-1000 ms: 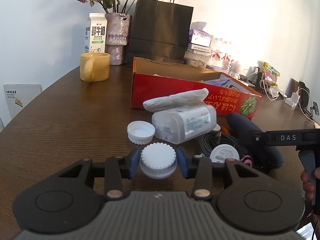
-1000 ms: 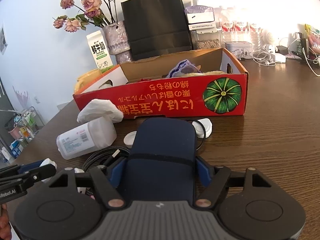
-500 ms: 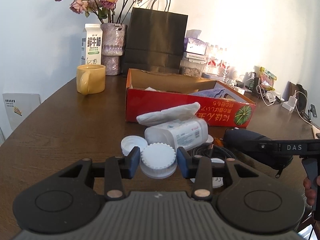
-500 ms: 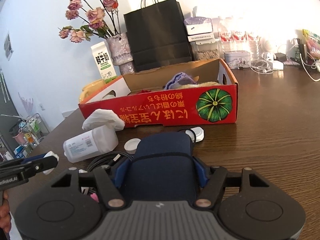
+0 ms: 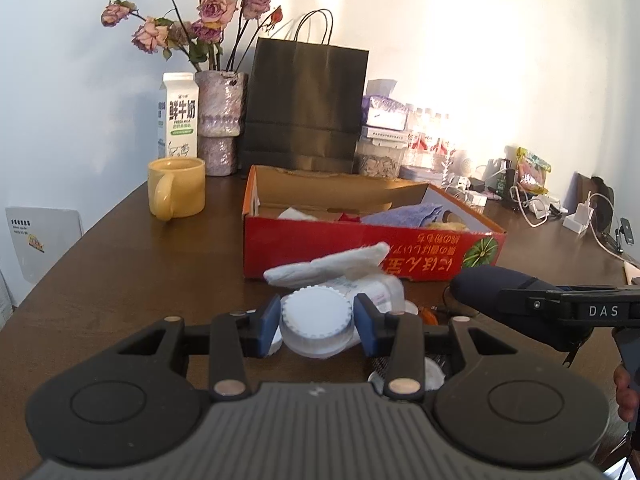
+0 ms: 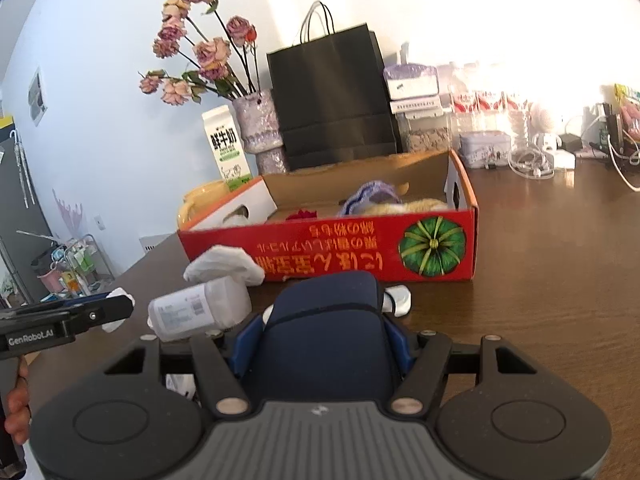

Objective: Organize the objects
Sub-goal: 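Carry the blue pouch to the box with the right tool while the left tool carries the cap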

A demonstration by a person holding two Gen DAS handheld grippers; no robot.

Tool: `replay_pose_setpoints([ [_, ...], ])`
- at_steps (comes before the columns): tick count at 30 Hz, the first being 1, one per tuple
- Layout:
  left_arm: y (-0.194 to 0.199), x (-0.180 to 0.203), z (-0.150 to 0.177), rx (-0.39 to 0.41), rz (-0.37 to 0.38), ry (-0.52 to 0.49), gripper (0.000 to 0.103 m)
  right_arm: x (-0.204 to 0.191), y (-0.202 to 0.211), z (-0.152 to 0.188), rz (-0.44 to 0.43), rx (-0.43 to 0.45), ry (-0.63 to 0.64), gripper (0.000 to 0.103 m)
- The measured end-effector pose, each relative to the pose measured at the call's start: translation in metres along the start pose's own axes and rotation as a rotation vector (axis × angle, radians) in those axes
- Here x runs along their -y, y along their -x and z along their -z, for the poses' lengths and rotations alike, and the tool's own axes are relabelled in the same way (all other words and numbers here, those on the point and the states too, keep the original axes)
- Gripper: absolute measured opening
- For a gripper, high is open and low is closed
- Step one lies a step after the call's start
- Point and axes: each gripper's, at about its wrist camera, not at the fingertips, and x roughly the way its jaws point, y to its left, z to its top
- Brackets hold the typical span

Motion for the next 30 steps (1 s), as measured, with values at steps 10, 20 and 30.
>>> replay_pose_setpoints([
  [10, -0.022, 0.013, -0.043, 0.084, 0.04, -0.015, 0.041, -0.002, -0.005, -0.041, -0.017, 0.106, 0.054, 0.063],
  [20, -0.074, 0.022, -0.097, 0.149, 0.056, -0.007, 0.041, 0.008, -0.043, -0.097, 0.009, 0.197, 0.071, 0.063],
  [30, -0.14, 0.015, -0.126, 0.129, 0.033, 0.032, 0.041, 0.033, -0.103, -0.137, 0.055, 0.19, 0.085, 0.063],
])
